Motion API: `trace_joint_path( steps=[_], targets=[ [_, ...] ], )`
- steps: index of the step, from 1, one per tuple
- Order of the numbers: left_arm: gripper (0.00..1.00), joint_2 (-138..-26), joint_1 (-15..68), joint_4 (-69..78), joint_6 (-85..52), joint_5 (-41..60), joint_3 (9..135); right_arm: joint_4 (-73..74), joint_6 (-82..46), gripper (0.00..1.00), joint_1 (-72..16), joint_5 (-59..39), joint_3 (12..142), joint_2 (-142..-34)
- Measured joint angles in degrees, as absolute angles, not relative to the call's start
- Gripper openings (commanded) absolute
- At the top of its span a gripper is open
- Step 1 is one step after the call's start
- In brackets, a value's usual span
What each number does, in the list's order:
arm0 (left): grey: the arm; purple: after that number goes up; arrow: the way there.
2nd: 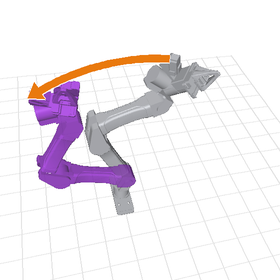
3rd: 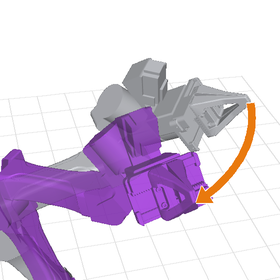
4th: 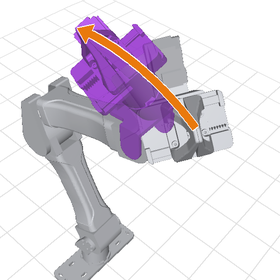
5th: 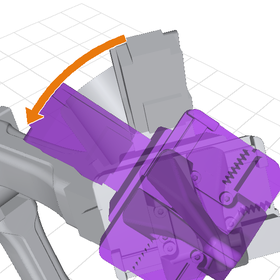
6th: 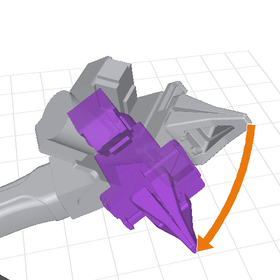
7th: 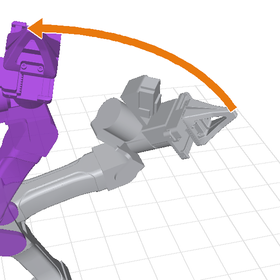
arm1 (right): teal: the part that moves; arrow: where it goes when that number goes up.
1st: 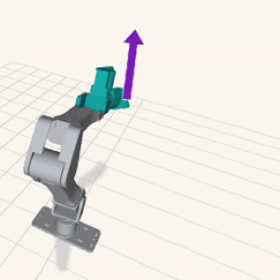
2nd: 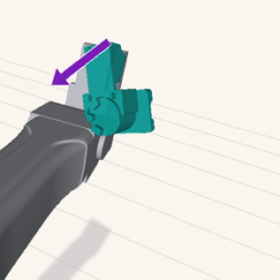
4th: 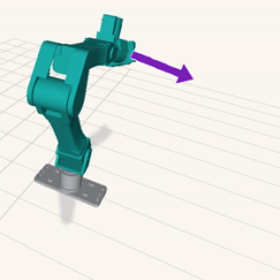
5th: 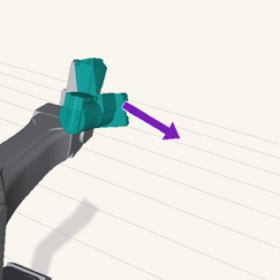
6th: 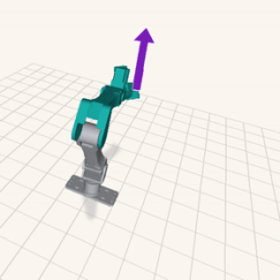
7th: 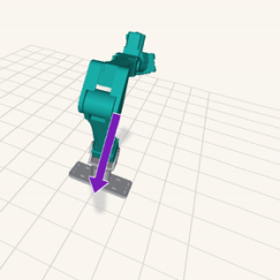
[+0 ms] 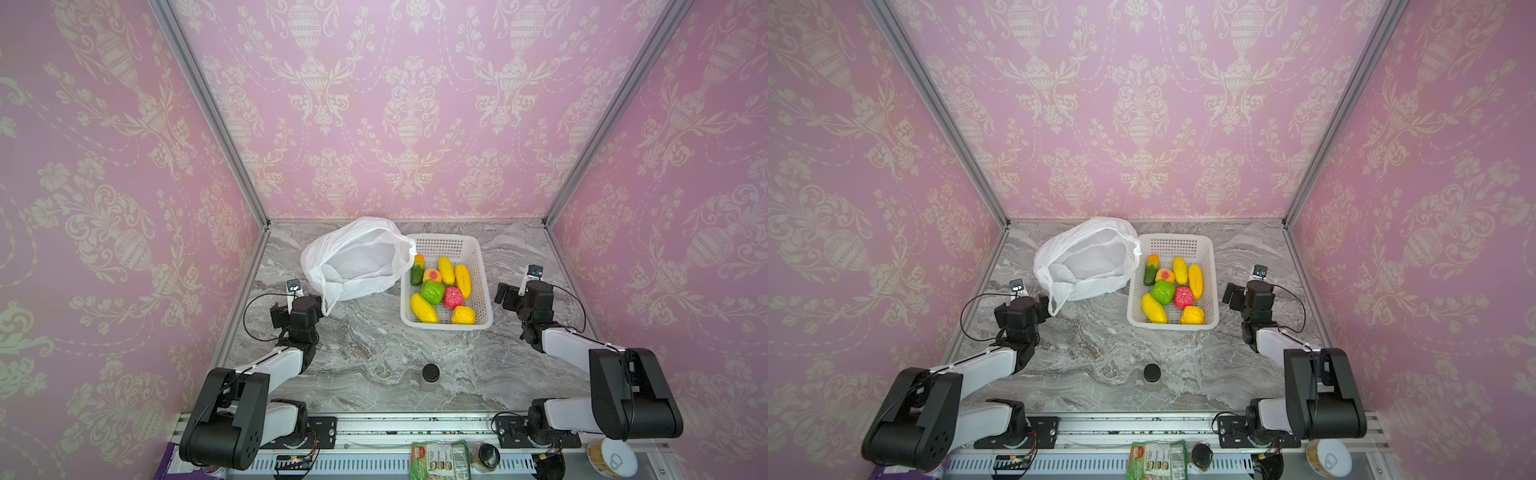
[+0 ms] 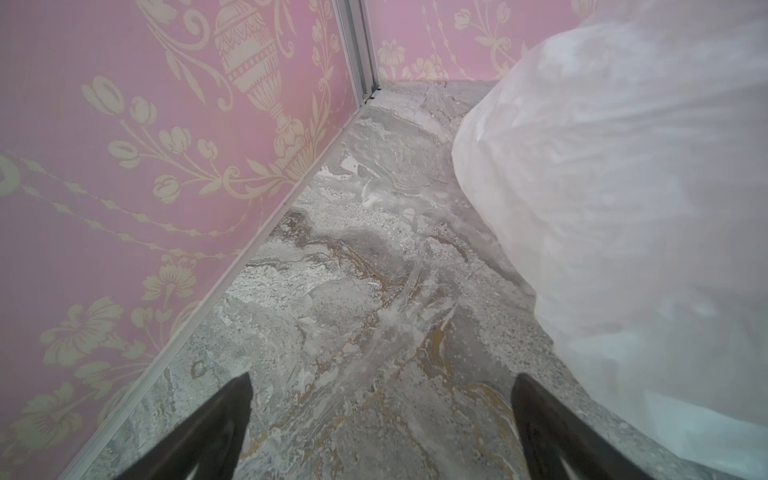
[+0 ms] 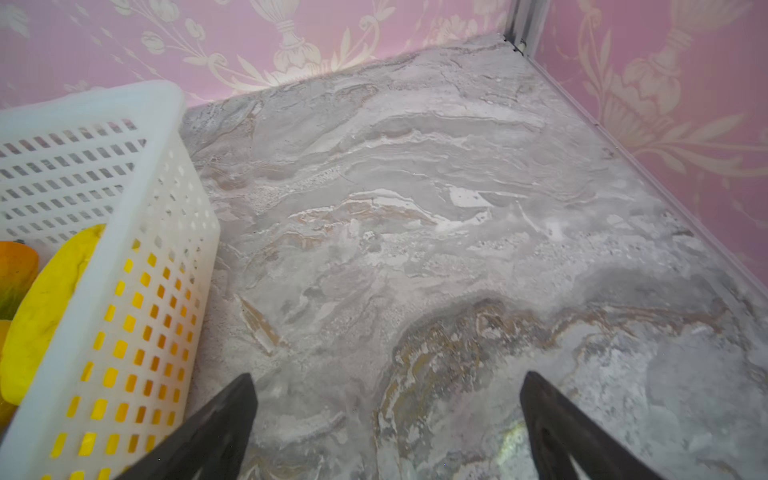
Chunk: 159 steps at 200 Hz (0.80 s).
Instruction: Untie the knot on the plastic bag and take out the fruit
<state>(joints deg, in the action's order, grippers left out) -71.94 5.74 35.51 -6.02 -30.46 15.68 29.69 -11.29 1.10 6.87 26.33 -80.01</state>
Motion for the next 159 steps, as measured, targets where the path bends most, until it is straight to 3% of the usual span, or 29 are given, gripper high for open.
trace_joint_path(
  steps=[41,75,126,159],
  targets=[
    [0.99,-74.8,2.8,40.8,-5.4,-28.0,15.1,30.8,-7.7,1.00,1.1,1.7,28.2,-83.4],
    [0.99,-79.2,2.8,45.6,-4.4,-24.3,15.8,43.1,-5.8,1.00,0.8,1.3,23.2,-85.9],
    [0.99,-87.5,2.8,41.1,-3.8,-23.5,27.4,51.9,-4.8,1.00,-0.5,3.8,19.9,-88.2],
    [0.99,-90.0,2.4,49.0,-3.2,-20.8,21.8,54.2,-4.5,1.00,-0.5,4.5,19.9,-88.2]
  ],
)
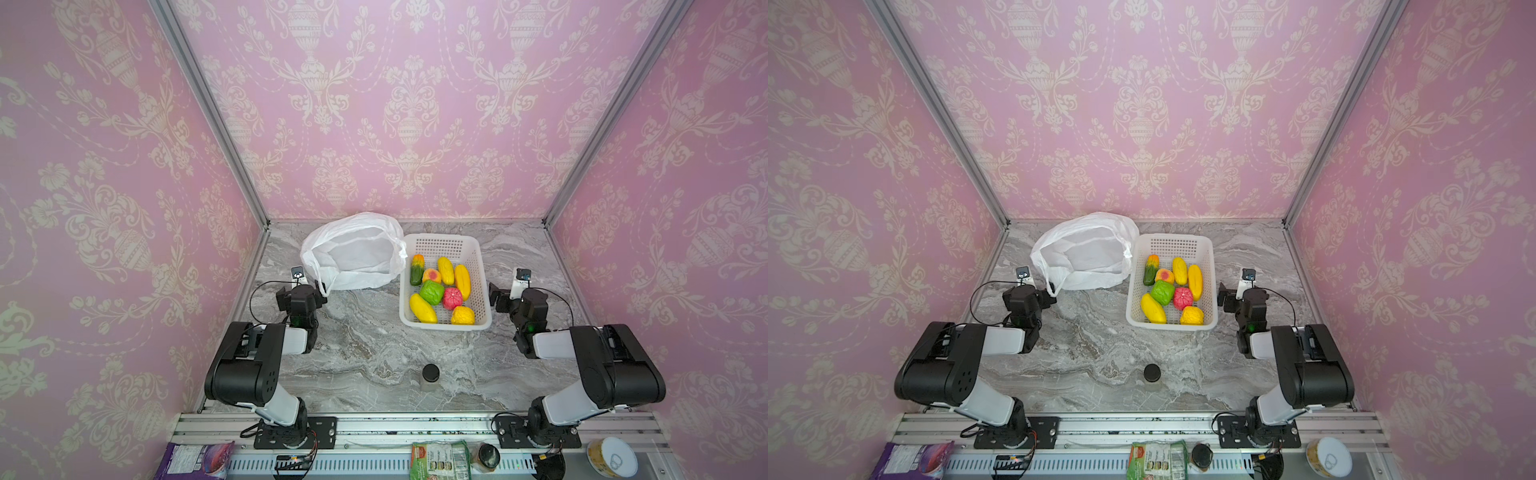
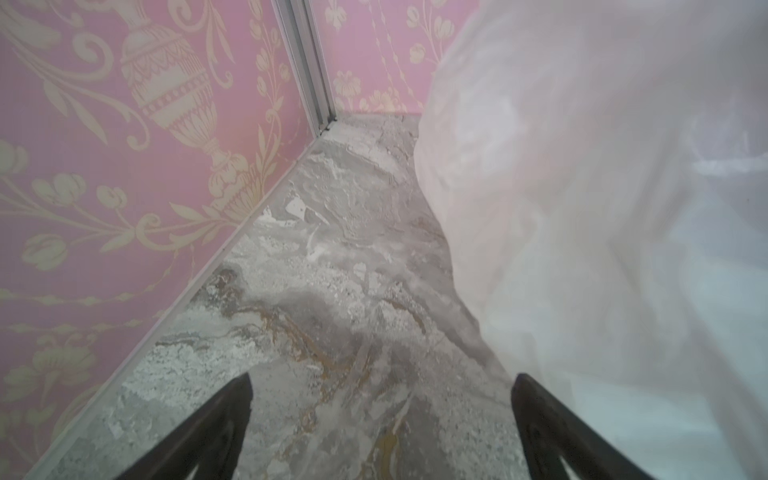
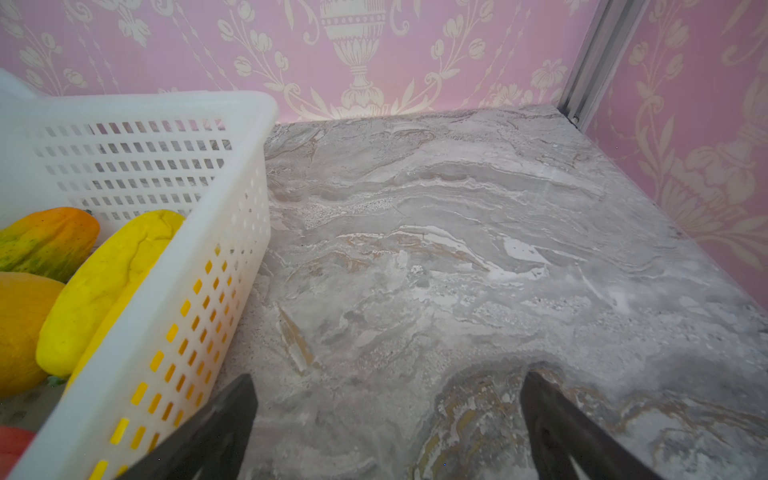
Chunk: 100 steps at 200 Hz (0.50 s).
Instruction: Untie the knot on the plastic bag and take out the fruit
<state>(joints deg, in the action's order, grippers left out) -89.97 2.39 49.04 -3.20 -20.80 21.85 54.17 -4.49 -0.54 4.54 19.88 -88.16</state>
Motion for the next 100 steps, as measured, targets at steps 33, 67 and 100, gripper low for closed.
trace_joint_path(
  steps=[33,67,100],
  targets=[
    [0.99,-94.3,2.4,58.2,-1.7,-18.3,17.4,55.1,-4.5,1.00,-0.5,4.9,19.9,-88.2],
    [0.99,-94.3,2.4,61.2,-0.9,-17.8,17.6,55.3,-4.5,1.00,-0.5,4.9,19.9,-88.2],
    [0.99,-94.3,2.4,62.3,-0.9,-17.6,17.6,55.3,-4.5,1.00,-0.5,4.9,19.9,-88.2]
  ],
)
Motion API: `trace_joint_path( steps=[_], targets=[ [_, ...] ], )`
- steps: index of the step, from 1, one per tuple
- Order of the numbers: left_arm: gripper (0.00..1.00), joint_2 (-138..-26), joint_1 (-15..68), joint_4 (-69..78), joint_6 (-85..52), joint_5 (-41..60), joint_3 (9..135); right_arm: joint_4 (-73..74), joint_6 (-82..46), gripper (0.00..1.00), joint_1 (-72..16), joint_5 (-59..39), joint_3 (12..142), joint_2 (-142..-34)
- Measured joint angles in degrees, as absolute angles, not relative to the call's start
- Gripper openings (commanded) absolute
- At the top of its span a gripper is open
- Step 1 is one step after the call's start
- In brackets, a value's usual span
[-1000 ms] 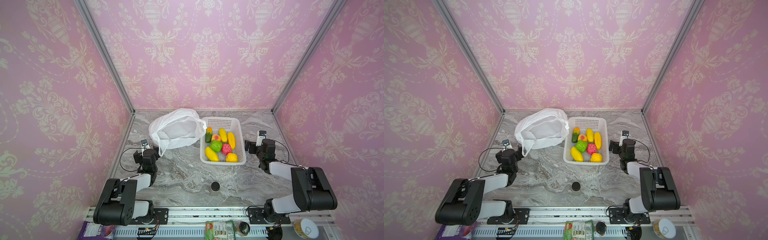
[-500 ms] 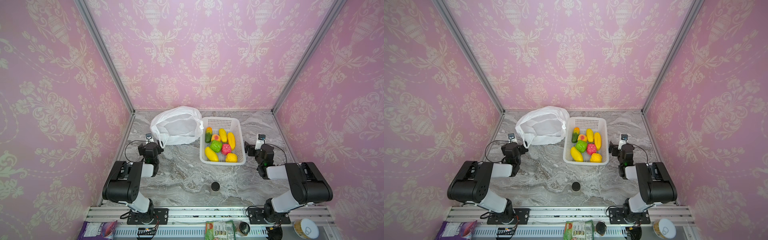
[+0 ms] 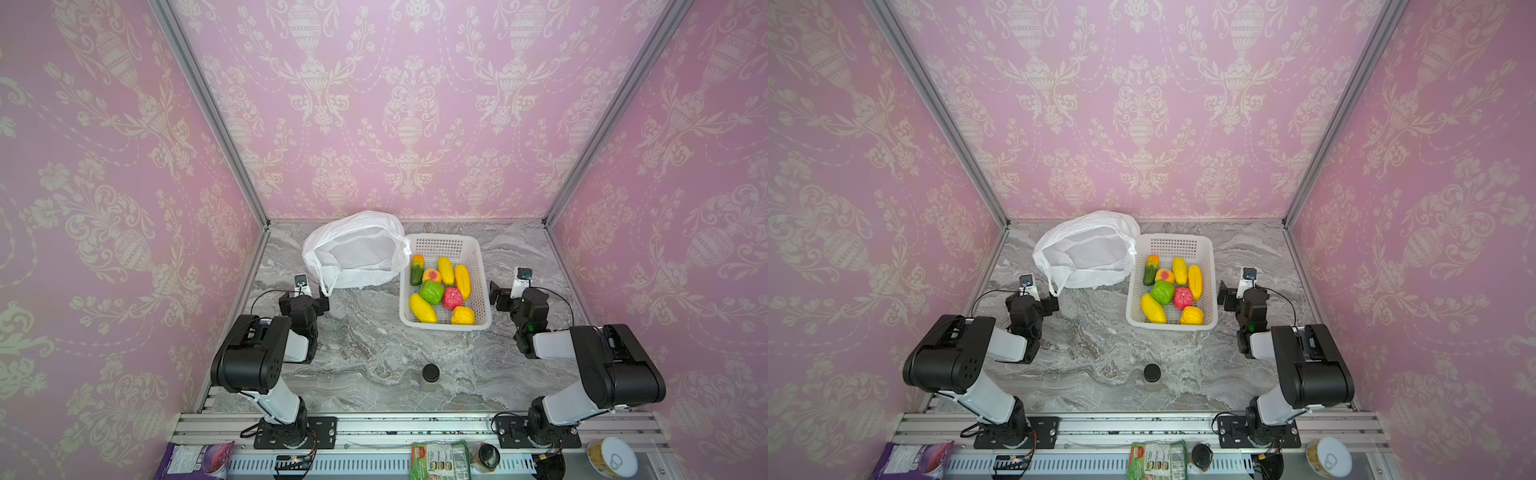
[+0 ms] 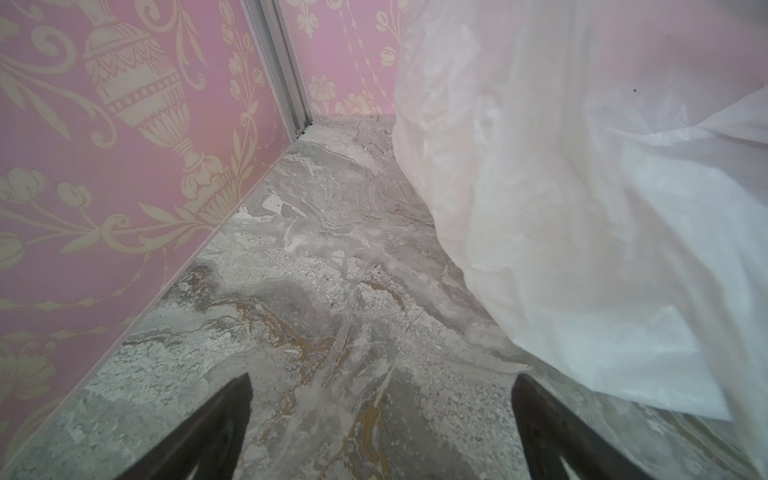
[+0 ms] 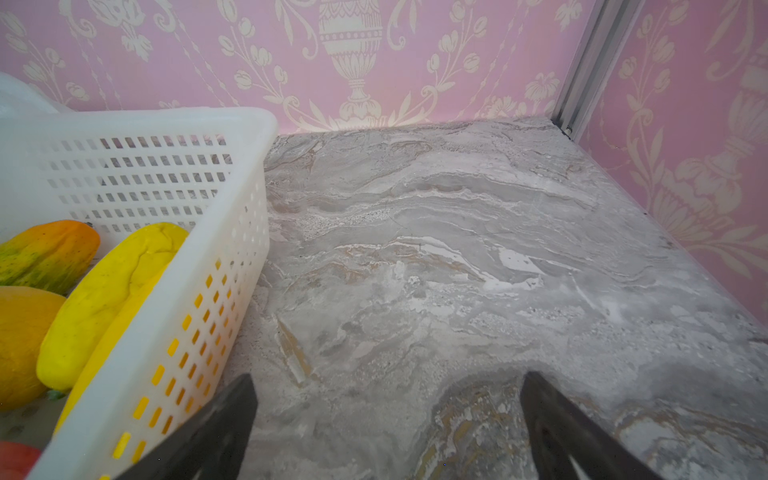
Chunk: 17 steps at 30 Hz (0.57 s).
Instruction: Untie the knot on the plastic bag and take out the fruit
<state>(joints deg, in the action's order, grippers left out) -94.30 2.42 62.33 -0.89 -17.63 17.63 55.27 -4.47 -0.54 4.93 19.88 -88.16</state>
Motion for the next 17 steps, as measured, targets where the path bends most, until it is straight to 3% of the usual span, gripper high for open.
trace_joint_path(
  steps=[17],
  targets=[
    [0.99,-94.3,2.4,62.8,-0.9,-17.6,17.6,54.9,-4.0,1.00,-1.4,5.8,19.9,-88.2]
  ],
)
